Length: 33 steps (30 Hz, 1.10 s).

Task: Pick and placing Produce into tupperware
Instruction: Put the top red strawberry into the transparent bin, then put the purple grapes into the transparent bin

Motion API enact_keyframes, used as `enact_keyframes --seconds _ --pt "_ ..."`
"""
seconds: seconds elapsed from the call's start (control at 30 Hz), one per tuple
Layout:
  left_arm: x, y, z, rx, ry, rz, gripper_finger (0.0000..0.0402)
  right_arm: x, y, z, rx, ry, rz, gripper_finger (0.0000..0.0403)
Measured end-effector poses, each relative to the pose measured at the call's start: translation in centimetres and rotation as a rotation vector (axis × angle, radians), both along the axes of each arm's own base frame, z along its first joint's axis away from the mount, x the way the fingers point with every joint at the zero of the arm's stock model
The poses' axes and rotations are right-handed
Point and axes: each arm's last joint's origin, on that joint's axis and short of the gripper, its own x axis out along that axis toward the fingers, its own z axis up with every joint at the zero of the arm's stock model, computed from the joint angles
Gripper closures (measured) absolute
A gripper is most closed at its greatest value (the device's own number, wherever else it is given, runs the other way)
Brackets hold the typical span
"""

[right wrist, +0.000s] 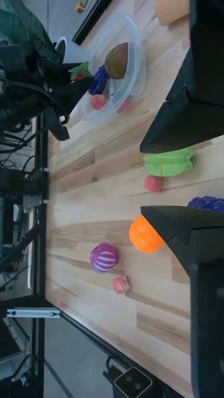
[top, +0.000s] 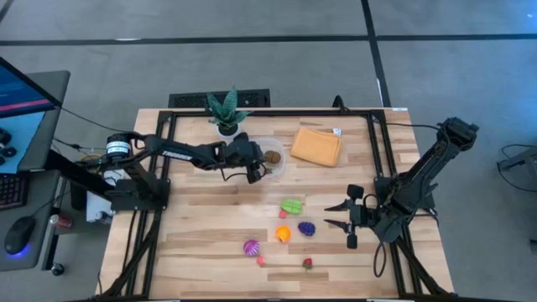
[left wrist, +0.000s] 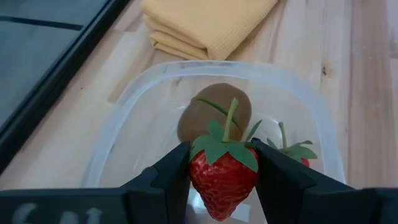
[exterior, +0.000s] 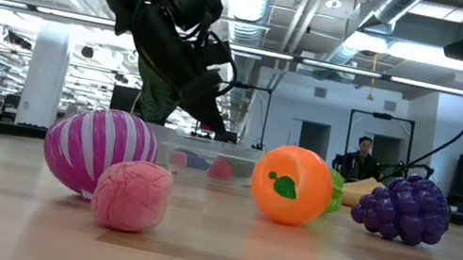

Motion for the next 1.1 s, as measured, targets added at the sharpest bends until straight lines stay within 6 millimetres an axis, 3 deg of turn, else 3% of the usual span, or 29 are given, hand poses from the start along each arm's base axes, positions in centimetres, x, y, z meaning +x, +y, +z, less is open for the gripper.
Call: enact_keyframes --seconds 0.4,0.97,1.1 --pt "0.01 -0.04 0.0 -0.005 -0.002 0.003 0.0253 0.0 0.0 0.0 0.001 0.0 0.0 0.0234" --pt "0.09 0.03 0.13 0.01 -0.016 0.016 0.0185 0.01 -0.03 0.0 0.006 0.0 -0.004 0.0234" --pt "0.31 -0.46 0.22 -0.015 -0.033 -0.057 0.018 0.07 0.03 -0.26 0.005 0.01 -0.009 0.0234"
